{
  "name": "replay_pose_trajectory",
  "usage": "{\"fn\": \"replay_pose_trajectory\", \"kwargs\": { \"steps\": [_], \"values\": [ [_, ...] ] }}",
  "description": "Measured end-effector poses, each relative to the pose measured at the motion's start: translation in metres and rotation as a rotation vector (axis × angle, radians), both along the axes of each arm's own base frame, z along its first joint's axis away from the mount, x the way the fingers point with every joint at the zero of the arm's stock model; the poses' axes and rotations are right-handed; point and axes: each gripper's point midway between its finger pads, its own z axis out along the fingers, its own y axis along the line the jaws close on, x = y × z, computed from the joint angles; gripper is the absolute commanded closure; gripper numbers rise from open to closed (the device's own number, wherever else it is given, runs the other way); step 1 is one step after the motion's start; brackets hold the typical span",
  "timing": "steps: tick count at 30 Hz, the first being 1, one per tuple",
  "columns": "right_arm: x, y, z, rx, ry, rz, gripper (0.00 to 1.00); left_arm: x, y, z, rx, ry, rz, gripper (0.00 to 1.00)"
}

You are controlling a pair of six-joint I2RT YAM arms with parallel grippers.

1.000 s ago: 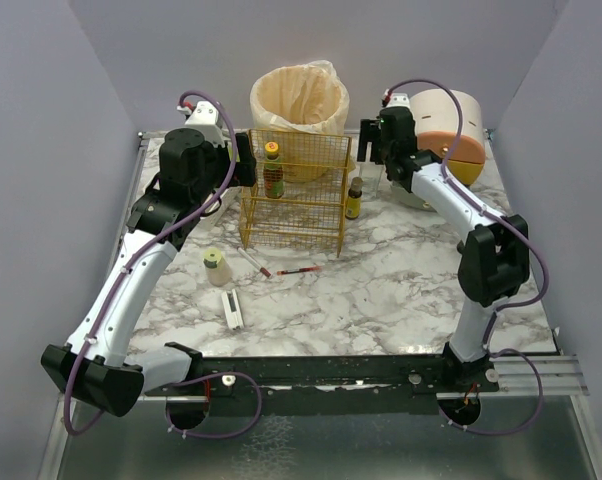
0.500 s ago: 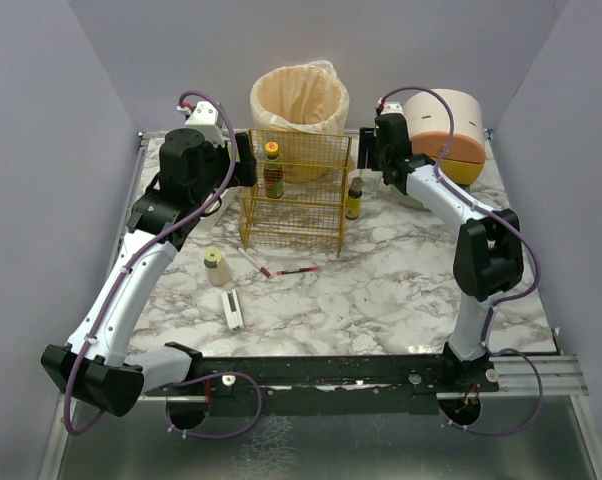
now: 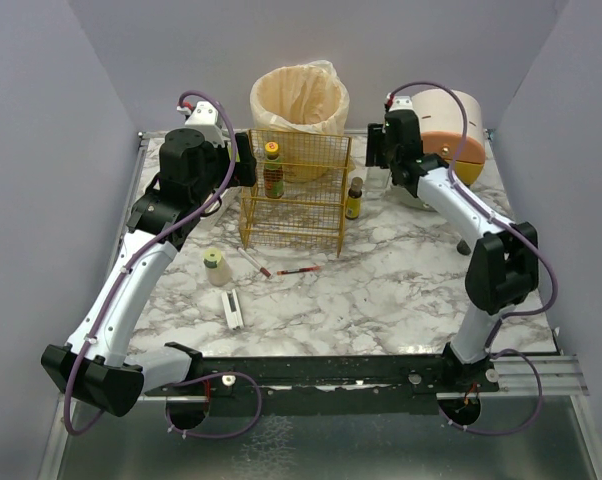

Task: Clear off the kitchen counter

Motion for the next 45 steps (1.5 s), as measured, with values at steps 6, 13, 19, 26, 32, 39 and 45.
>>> {"fn": "replay_pose_trajectory", "kwargs": {
  "steps": [6,13,19,26,32,39,45],
  "values": [
    [-0.01,-0.011,0.071,0.007,-0.123,-0.023,0.99,0.0,0.0,0.0,0.0,0.0,0.0,0.05],
    [-0.036,-0.006,0.171,0.023,-0.301,-0.046,0.99,0.0,0.0,0.0,0.0,0.0,0.0,0.05],
    [-0.071,0.044,0.24,0.106,-0.415,0.035,0.99,0.0,0.0,0.0,-0.002,0.0,0.001,0.05],
    [-0.092,0.08,0.267,0.263,-0.439,0.109,0.99,-0.004,0.005,-0.009,-0.022,0.02,0.038,0.01],
    [-0.081,0.093,0.25,0.318,-0.409,0.102,0.99,-0.008,0.01,-0.014,-0.04,0.03,0.065,0.01],
    [-0.062,0.109,0.22,0.335,-0.363,0.092,0.99,-0.013,0.012,-0.014,-0.049,0.027,0.072,0.01],
    [-0.053,0.117,0.209,0.345,-0.352,0.087,1.0,-0.014,0.012,-0.017,-0.049,0.034,0.074,0.01]
  ]
}}
